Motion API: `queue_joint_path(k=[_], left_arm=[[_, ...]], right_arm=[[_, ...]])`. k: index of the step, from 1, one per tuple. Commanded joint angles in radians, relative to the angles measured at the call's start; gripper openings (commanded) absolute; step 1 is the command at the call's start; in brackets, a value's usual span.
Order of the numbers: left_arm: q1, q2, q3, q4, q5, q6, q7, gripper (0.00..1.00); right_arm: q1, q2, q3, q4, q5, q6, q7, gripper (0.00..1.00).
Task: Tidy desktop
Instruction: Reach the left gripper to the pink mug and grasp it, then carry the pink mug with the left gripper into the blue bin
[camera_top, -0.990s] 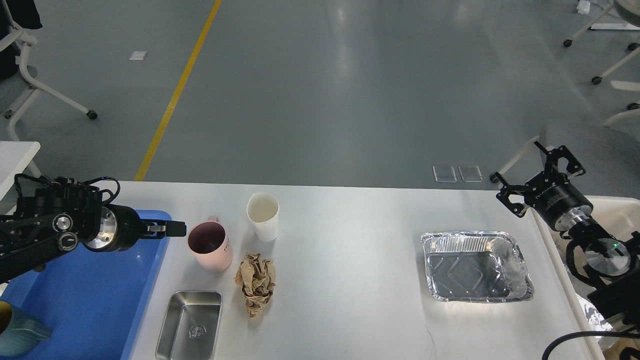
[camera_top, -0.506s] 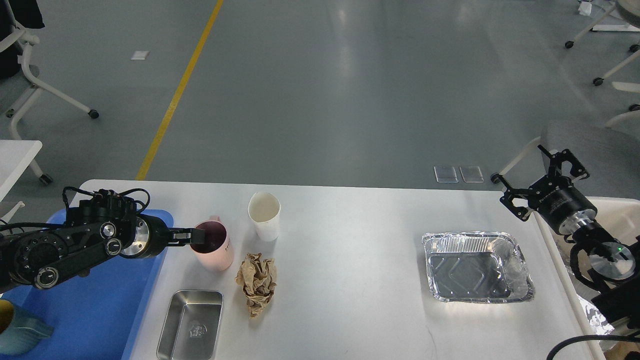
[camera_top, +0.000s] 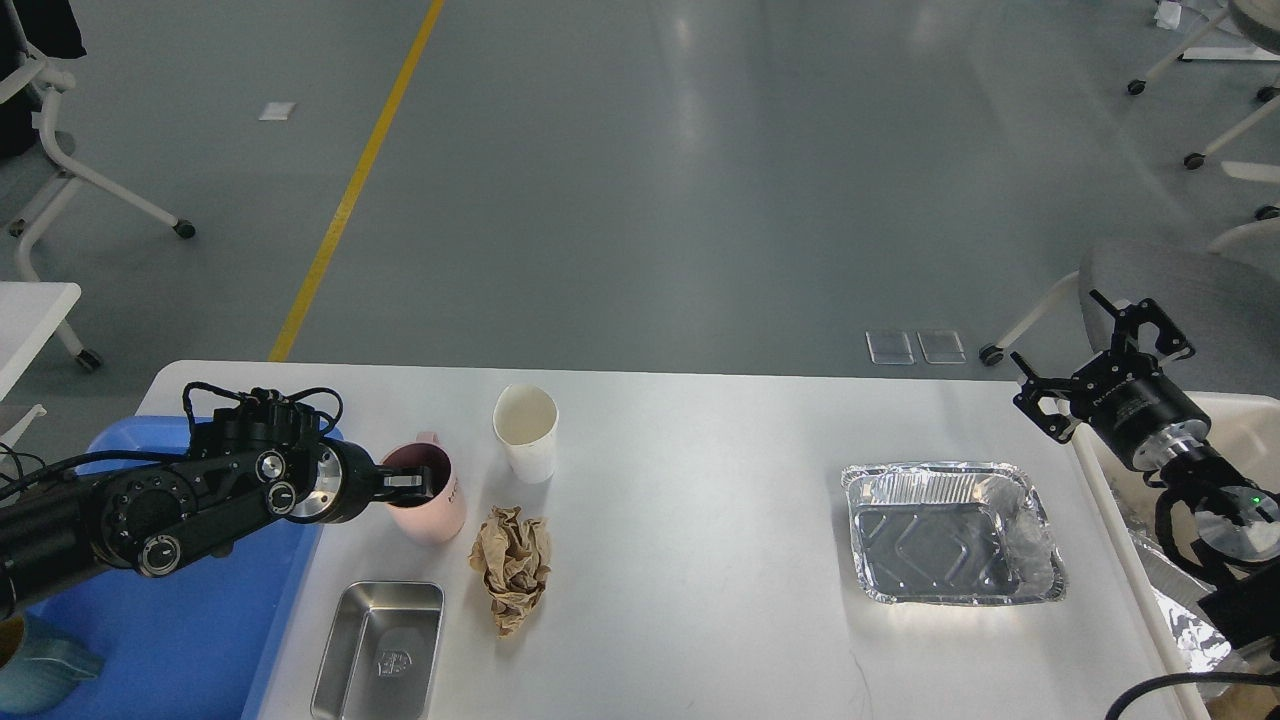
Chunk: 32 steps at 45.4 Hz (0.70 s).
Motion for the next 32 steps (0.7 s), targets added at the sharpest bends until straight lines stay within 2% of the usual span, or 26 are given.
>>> queue_joint_path(k=[1, 8, 17, 22, 32], left_arm=[[-0.001, -0.001, 0.001, 0.003, -0.002, -0.002, 0.023, 0.37], [-0.001, 0.006, -0.001, 0.003, -0.002, -0.005, 0.043, 0.29], [-0.001, 0.009, -0.004, 0.001, -0.003, -0.035, 0.044, 0.08], [-0.001, 0.012, -0.007, 0.001, -0.006, -0.058, 0.043, 0.01], [-0.001, 0.021, -0.007, 0.001, -0.005, -0.066, 0.041, 0.0]], right_arm=[[-0.001, -0.004, -0.001, 0.0, 0.0, 0.0, 0.0, 1.0], [-0.006, -0.007, -0.001, 0.0, 0.0, 0.0, 0.0, 1.0], [-0.006, -0.015, -0.001, 0.0, 0.0, 0.0, 0.0, 1.0], [-0.009, -0.019, -0.001, 0.0, 0.0, 0.0, 0.0, 1.0], [-0.011, -0.021, -0.001, 0.0, 0.0, 0.001, 0.0, 1.0]])
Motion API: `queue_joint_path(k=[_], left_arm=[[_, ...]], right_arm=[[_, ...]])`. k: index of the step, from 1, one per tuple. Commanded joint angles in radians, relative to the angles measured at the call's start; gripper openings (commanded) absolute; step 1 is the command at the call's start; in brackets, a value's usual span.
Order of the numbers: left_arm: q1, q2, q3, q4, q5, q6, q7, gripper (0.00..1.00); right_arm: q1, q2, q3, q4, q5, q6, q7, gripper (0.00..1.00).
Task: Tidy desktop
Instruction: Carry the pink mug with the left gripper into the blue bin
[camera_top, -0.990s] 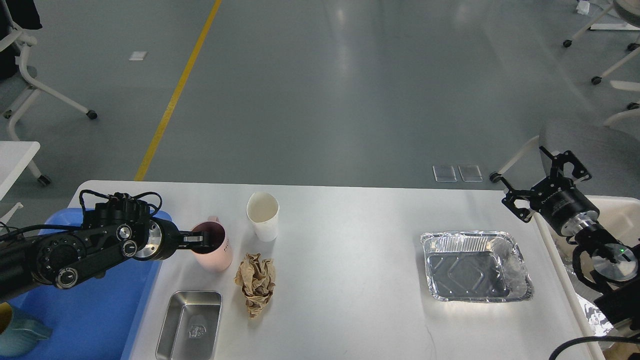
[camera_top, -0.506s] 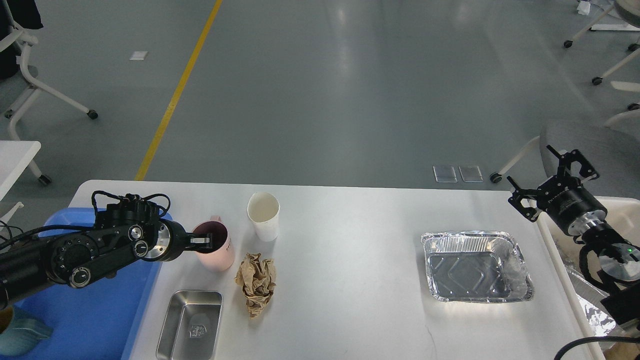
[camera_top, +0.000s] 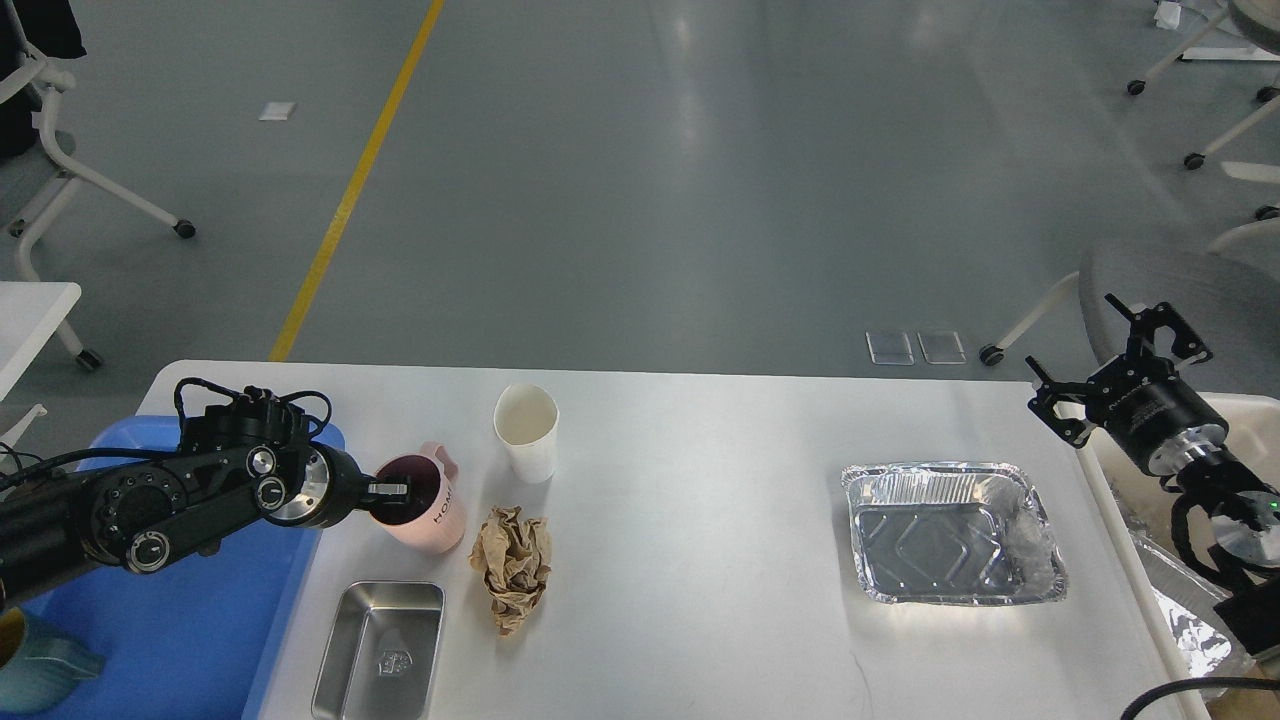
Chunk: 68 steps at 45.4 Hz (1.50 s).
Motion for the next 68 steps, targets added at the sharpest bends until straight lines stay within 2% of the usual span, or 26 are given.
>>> queue_joint_path(k=[1, 15, 27, 36, 44, 57, 68], left_arm=[[0.0, 0.005, 0.0, -0.002, 0.001, -0.006, -0.003, 0.0], [-0.017, 0.11, -0.078, -0.057, -0.007, -0.144, -0.014, 0.0], [-0.035, 0.296, -0.21, -0.178, -0.027, -0.307, -0.014, 0.0], [-0.06, 0.442, -0.279, -0.243, -0.106, -0.394, -0.018, 0.0], [-0.083, 0.568, -0.298, -0.327, -0.139, -0.468, -0.053, 0.0], [-0.066, 0.767, -0.287, -0.47, -0.142, -0.497, -0.067, 0.0], [-0.081, 0.882, -0.298, -0.55, -0.158, -0.497, -0.08, 0.0]], right_arm=[[0.0, 0.0, 0.0, 0.0, 0.0, 0.0, 0.0, 1.0], [-0.003, 0.003, 0.0, 0.014, 0.0, 0.0, 0.0, 1.0], [-0.002, 0.006, 0.0, 0.015, 0.0, 0.0, 0.0, 1.0], [-0.002, 0.006, 0.0, 0.024, 0.0, -0.002, 0.0, 1.0], [-0.002, 0.009, 0.0, 0.024, 0.0, -0.002, 0.0, 1.0], [-0.003, 0.009, 0.002, 0.024, 0.0, -0.002, 0.0, 1.0], [-0.003, 0.011, 0.003, 0.024, 0.0, -0.002, 0.002, 1.0]])
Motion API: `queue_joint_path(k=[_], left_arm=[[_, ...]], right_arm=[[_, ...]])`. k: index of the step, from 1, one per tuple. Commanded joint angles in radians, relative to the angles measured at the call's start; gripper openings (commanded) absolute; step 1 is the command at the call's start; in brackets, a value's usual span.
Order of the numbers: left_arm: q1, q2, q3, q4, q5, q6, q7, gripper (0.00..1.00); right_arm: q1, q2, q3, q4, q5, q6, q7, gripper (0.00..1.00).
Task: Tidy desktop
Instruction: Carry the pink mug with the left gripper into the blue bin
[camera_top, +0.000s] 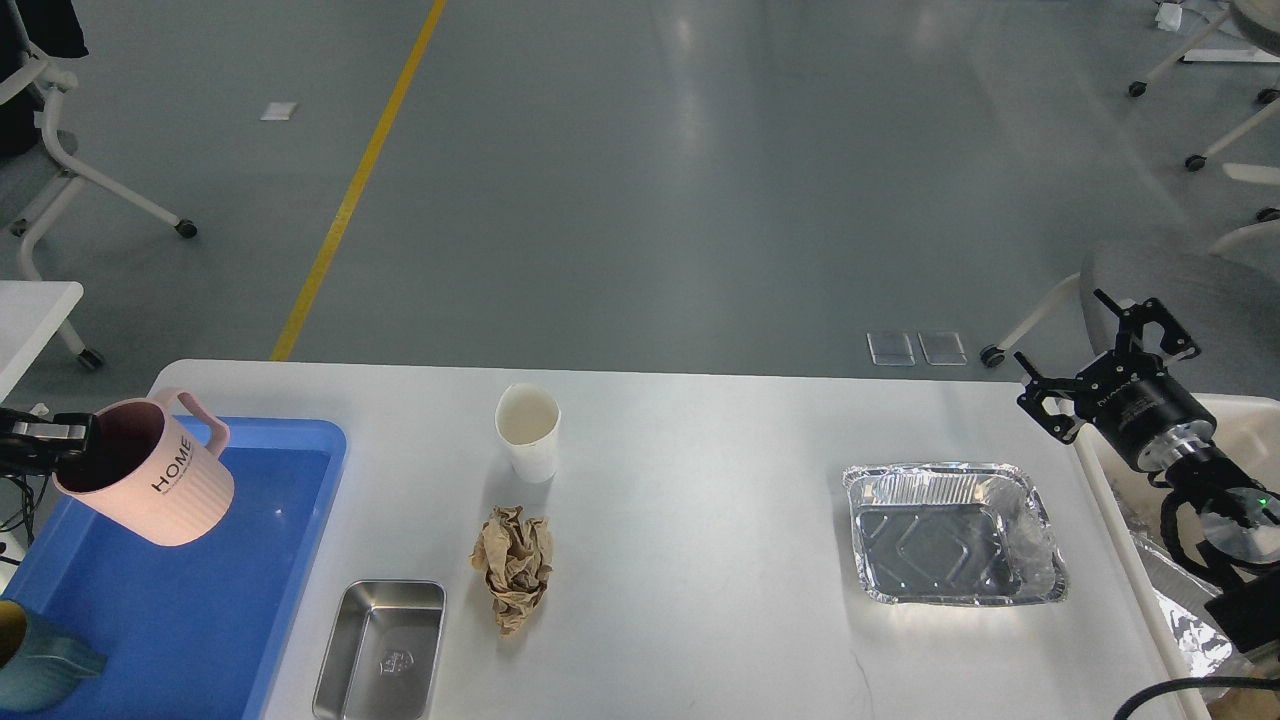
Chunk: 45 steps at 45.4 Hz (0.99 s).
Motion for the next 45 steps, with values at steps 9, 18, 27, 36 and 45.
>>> queue_joint_path(k=[9, 18, 27, 36, 45], left_arm=[[-0.073, 0.145, -0.021, -0.052, -0.077, 0.0, -0.018, 0.0], [-0.056, 0.138, 0.004, -0.051, -0.071, 0.0, -0.008, 0.0], [-0.044, 0.076, 0.09, -0.041, -0.045, 0.0, 0.0, 0.0], [-0.044, 0.013, 0.215, -0.034, 0.025, 0.009, 0.003, 0.0], [-0.044, -0.025, 0.271, -0.002, 0.052, 0.041, 0.006, 0.0]], right_arm=[[0.001, 0.0, 0.0, 0.0, 0.0, 0.0, 0.001, 1.0], [0.001, 0.003, 0.0, 0.0, 0.0, 0.0, 0.001, 1.0], [0.0, 0.001, 0.002, -0.002, 0.0, 0.0, 0.001, 1.0], [0.0, 0.0, 0.003, -0.002, 0.0, 0.0, 0.003, 1.0], [0.0, -0.003, 0.003, -0.003, 0.0, 0.0, 0.003, 1.0]])
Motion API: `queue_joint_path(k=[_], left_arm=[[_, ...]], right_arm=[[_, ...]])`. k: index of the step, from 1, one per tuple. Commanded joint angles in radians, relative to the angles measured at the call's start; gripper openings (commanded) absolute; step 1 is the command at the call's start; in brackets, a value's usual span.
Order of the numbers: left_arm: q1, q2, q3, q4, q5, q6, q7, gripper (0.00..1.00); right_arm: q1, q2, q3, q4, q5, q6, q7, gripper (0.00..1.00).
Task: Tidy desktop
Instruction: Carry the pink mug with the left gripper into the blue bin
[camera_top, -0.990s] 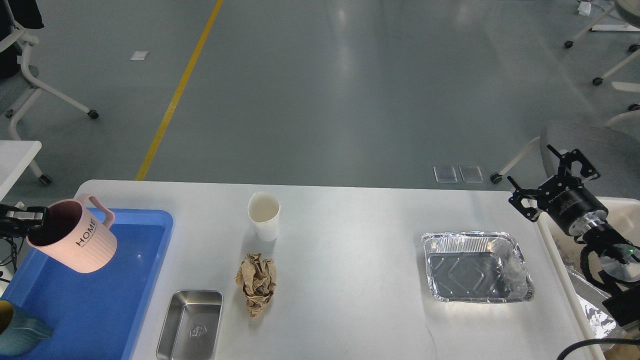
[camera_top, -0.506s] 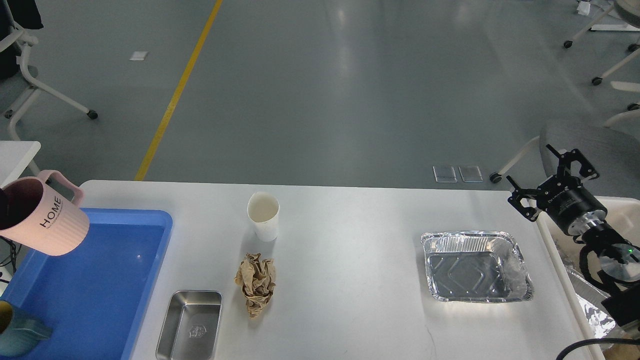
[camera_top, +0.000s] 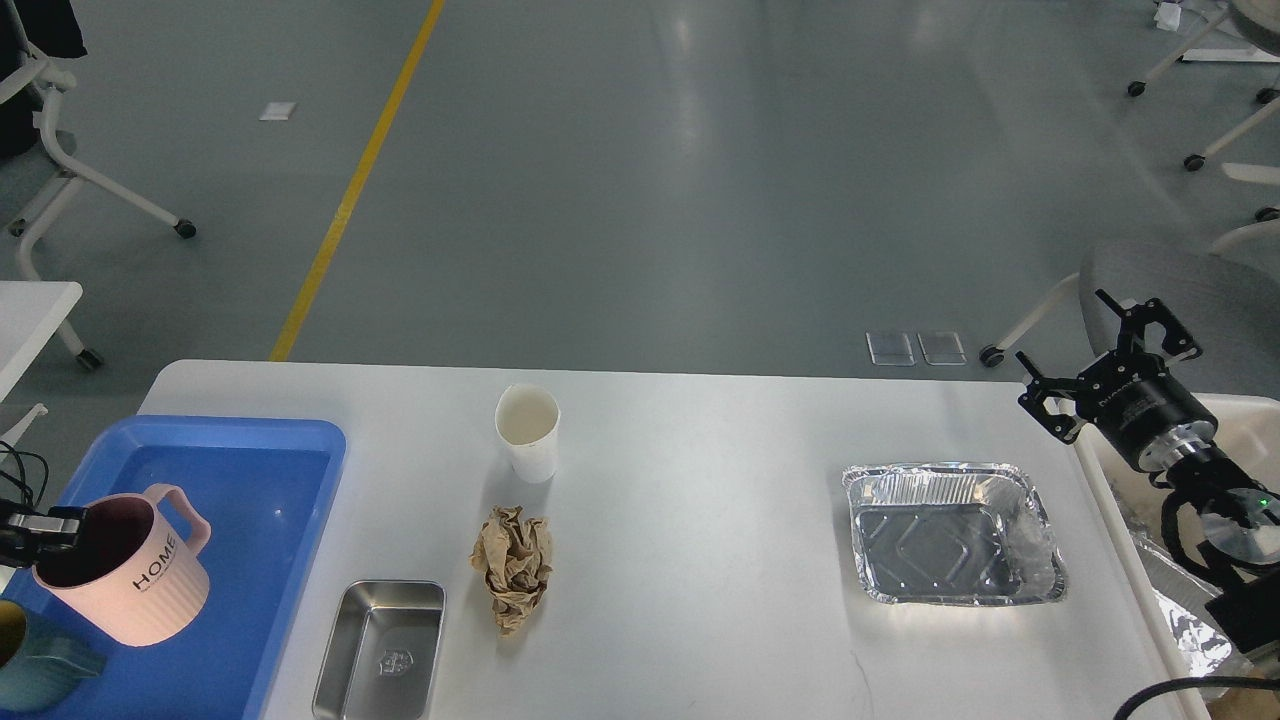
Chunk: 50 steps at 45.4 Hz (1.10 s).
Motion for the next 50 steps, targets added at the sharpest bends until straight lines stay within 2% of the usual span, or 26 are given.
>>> queue_joint_path(k=[1, 13, 26, 41, 50], left_arm=[[0.001, -0.021, 0.034, 0.028, 0.023, 0.013, 0.003, 0.0], [0.021, -0.082, 0.072, 0.122, 0.052, 0.058, 0.0, 0.0], [0.109, -0.169, 0.072, 0.149, 0.117, 0.127, 0.0, 0.0], [0.169, -0.205, 0.072, 0.228, 0.158, 0.144, -0.003, 0.0], [0.182, -0.274, 0.072, 0.291, 0.158, 0.156, -0.009, 0.0]], right_arm=[[0.0, -0.003, 0.0, 0.0, 0.0, 0.0, 0.0, 1.0], [0.0, -0.005, 0.0, 0.0, 0.0, 0.0, 0.0, 1.0], [0.002, -0.008, 0.0, 0.0, 0.0, 0.0, 0.0, 1.0], [0.002, -0.015, 0.0, 0.0, 0.0, 0.0, 0.0, 1.0], [0.002, -0.017, 0.002, 0.0, 0.0, 0.0, 0.0, 1.0]])
